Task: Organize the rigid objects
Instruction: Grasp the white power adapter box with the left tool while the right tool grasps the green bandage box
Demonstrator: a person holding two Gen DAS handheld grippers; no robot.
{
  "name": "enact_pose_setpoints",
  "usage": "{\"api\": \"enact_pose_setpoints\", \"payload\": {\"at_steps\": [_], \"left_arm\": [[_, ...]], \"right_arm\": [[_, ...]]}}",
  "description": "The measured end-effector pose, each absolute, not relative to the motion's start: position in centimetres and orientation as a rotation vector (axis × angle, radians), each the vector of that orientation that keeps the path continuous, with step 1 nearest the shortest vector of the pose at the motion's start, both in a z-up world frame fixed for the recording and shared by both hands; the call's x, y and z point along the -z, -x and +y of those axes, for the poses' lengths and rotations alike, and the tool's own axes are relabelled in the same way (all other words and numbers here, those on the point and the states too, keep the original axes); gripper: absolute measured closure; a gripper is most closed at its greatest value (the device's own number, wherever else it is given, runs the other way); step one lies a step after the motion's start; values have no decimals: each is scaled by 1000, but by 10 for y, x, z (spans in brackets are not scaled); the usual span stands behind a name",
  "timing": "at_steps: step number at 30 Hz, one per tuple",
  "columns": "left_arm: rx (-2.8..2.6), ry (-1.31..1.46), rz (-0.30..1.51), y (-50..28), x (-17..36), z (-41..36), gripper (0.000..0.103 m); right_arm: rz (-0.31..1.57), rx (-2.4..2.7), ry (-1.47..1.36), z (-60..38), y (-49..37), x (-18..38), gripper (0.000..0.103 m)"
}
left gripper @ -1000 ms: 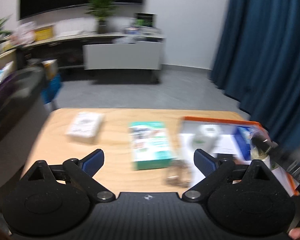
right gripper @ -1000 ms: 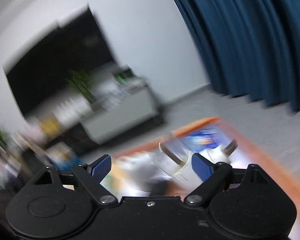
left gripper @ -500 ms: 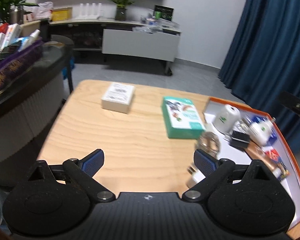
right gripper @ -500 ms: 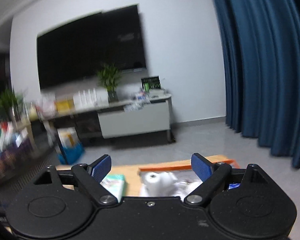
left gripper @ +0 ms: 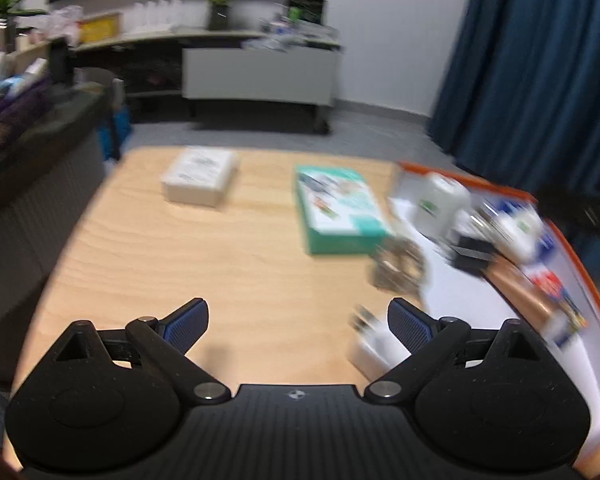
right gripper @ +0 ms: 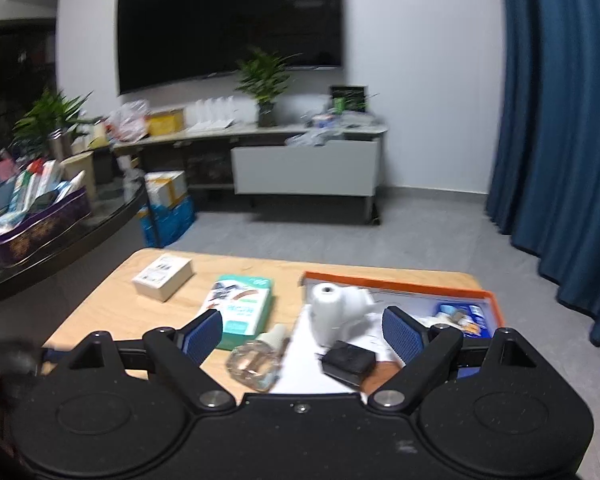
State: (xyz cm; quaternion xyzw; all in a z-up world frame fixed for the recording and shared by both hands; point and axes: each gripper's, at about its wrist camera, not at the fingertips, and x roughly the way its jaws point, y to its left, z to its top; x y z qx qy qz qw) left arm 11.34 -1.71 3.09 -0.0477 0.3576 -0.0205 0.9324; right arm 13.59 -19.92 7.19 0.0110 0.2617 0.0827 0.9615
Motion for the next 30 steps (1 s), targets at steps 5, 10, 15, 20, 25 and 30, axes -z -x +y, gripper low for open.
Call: {"api": "enact_pose_setpoints", "payload": {"at_steps": [5,10,15,20,25,30], "left_arm": [[-98,104,707,-153,-43,31,3],[-120,31,730,-206,-38,42,2],[-84,-2,778,-251,-14,35,2],[-66,-24,793,-276,7,36,14],[-28,-13,752,-271,2,42,44],[-67,0,744,-253,-5,50,44]], "right_arm": [[558,-218,-55,-182,-155,-72,1],[599,-244,-55,-161,-178,-65,1],[666,-266,5,-134,-210,-52,1],[741,-248,-16,-120,-250,-35,1],[823,-230,4,-105,-284,-13,1],[933,-221,-12,-98,-312,10,1]]}}
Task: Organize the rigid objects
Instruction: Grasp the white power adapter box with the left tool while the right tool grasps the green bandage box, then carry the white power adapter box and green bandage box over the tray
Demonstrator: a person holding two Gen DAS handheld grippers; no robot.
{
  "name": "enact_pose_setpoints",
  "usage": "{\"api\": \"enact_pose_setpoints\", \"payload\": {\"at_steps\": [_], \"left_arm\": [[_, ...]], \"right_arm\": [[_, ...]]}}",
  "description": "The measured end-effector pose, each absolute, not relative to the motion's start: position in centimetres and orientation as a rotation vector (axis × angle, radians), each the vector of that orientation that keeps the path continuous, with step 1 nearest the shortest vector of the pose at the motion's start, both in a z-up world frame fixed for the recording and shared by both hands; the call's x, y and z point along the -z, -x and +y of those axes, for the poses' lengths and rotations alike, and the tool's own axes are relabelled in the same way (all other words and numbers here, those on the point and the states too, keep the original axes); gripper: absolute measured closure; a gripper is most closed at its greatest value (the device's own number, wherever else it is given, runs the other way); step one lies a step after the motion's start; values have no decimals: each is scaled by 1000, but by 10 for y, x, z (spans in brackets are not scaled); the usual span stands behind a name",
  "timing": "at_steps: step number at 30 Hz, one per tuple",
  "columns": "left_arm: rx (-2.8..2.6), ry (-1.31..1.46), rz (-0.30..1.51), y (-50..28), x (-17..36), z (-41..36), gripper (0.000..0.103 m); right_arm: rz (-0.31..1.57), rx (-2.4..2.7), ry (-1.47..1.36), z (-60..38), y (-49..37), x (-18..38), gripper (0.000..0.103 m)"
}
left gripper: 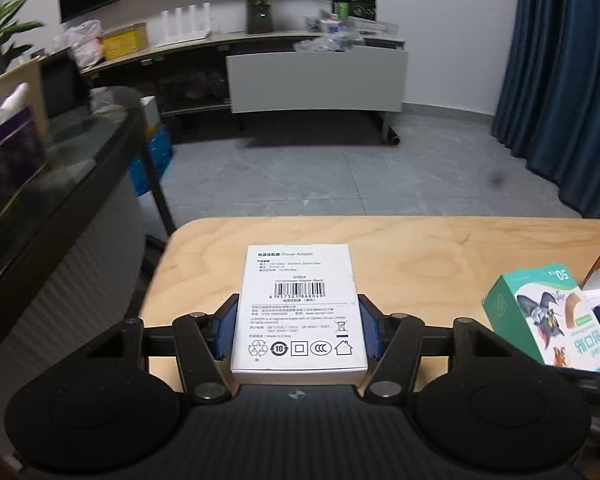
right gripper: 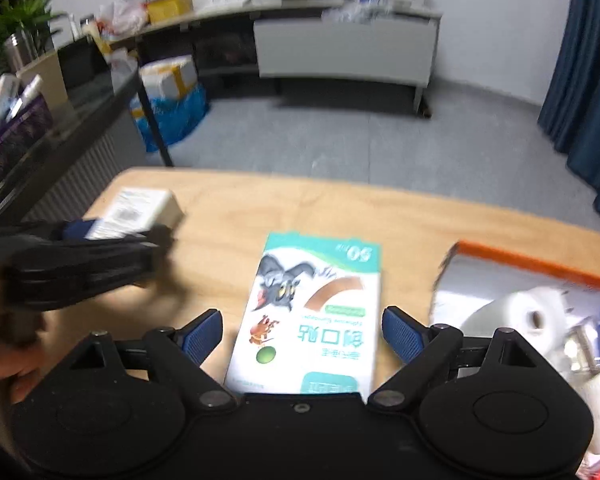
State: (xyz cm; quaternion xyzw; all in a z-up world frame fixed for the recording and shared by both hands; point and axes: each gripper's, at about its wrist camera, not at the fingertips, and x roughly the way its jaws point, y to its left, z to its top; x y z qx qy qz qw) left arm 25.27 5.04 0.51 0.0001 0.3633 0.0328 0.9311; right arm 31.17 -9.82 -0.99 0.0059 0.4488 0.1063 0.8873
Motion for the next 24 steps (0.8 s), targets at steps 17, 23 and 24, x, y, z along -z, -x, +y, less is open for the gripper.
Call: {"api": "enact_pose_setpoints", "payload": {"at_steps": [17,23,24], "left_arm": [[-130,76,676,-167,-75,32,44],[-97,86,669,-139,-86,7,44],[-84,84,669,-135,-86,1,44]], "right_arm": [[756,-276,-75,-123,-230,-55,19],[692,-245,-95,-160,-185,-81,19],[682,-233,-94,-166,-178,-84,19]]}}
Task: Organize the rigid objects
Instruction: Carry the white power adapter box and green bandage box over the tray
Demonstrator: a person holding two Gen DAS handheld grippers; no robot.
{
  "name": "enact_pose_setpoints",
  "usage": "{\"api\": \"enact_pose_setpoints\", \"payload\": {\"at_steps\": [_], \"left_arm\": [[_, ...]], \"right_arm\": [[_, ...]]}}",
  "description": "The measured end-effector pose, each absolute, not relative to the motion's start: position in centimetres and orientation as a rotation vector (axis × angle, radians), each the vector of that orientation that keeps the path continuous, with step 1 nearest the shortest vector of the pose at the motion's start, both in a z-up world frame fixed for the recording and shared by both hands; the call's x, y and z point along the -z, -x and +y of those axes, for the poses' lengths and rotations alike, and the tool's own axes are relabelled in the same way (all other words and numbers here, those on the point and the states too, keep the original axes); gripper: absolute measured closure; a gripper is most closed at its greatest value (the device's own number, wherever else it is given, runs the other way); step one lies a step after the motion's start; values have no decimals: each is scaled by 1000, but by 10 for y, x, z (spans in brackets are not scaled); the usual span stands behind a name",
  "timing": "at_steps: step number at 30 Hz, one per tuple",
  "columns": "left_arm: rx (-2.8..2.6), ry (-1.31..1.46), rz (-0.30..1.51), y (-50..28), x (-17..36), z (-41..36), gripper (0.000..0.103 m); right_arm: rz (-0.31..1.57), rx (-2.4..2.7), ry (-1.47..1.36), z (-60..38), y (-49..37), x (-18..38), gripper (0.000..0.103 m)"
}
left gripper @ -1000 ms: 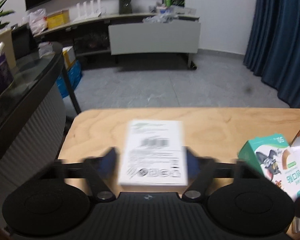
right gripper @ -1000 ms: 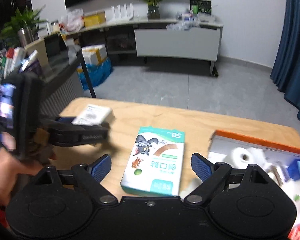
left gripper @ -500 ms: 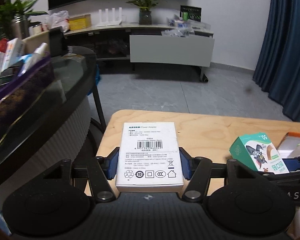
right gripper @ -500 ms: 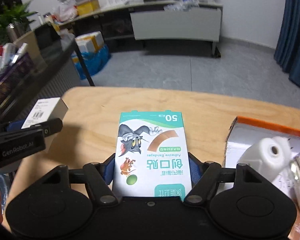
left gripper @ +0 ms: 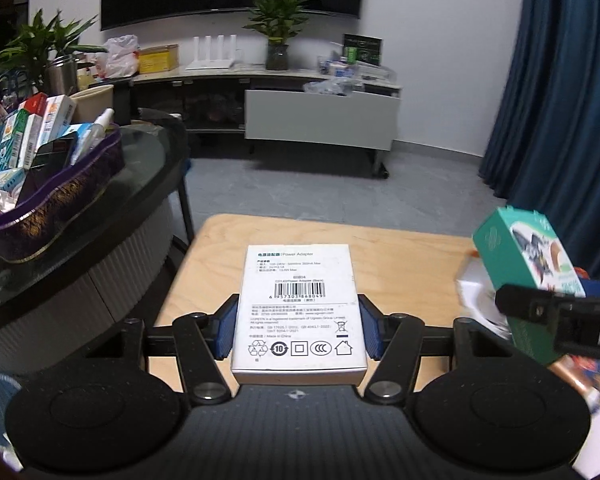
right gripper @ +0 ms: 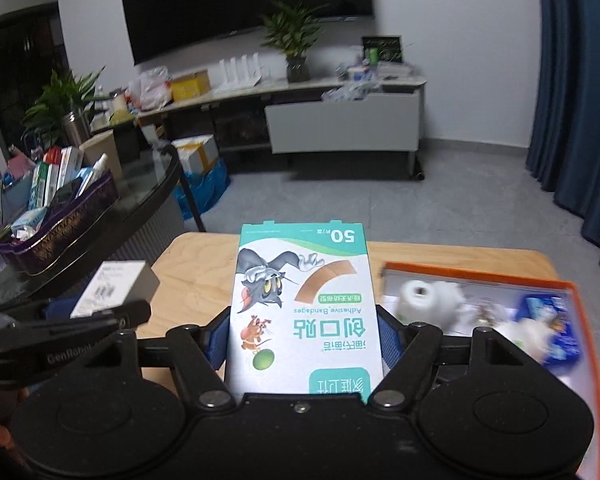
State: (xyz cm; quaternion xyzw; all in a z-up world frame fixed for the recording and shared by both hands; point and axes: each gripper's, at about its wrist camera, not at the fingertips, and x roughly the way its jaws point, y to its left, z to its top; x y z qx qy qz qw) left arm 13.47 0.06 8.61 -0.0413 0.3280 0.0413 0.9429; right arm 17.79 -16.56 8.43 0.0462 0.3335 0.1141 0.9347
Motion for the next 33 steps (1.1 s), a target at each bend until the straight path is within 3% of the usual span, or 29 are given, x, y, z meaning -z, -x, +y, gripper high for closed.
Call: {"api": "enact_pose_setpoints", "payload": {"at_steps": [18,33], "left_arm": [[175,55,687,-97,-77,-107,43],[234,14,729,-94,-56,-137,43]], "right_arm": [[649,11,-146,-286,-69,-78,19],[679,69,-166,-316,-47,-64,19]]}}
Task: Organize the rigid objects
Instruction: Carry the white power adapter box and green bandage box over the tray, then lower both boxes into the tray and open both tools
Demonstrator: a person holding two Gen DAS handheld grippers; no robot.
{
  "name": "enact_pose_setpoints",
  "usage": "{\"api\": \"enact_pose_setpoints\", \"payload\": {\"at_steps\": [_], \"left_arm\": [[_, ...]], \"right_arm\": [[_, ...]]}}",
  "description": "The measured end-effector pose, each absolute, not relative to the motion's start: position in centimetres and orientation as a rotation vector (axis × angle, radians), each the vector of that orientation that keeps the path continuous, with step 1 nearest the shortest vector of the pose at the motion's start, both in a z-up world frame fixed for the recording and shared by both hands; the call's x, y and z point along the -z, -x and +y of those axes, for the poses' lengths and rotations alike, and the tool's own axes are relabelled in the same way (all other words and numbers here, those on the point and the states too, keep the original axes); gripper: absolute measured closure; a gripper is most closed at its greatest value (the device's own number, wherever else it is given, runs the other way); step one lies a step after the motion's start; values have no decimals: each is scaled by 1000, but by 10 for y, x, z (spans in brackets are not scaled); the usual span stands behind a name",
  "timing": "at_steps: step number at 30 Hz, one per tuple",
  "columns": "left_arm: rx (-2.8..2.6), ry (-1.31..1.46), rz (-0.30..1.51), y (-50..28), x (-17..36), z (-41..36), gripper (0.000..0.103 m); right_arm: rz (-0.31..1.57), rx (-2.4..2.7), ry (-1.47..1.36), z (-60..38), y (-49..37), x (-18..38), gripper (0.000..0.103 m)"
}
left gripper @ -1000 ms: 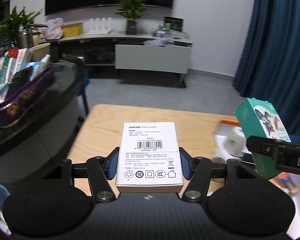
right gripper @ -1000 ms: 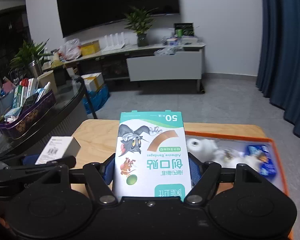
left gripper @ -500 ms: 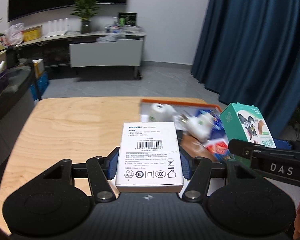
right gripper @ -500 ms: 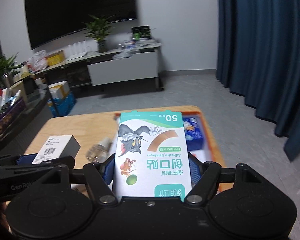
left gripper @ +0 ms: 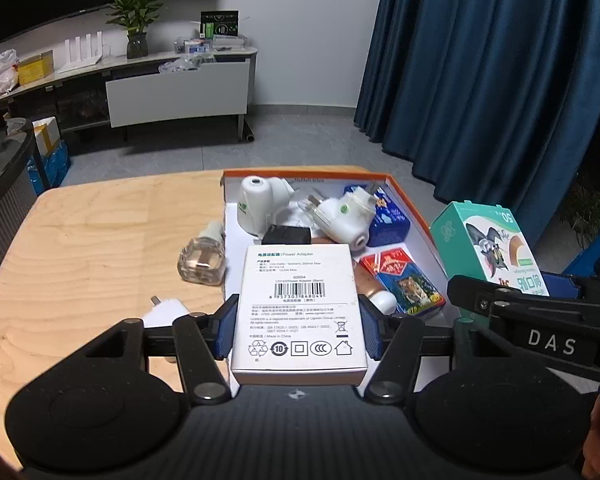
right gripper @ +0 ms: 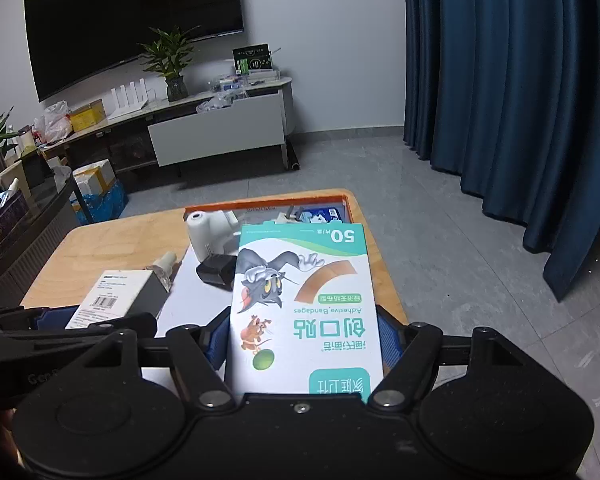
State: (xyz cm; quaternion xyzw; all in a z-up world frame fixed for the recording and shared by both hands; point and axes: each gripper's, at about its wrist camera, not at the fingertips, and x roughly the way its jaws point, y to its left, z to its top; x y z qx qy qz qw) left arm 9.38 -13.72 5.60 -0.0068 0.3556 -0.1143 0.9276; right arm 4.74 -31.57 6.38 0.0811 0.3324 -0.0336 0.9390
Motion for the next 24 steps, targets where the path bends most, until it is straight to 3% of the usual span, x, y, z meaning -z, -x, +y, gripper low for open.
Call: {"api": "enact_pose_setpoints", "payload": {"at_steps": [24], "left_arm": [[232,14,770,-88,-44,-147,43]], "right_arm": [[741,70,-147,-315,-61,-48,19]]}}
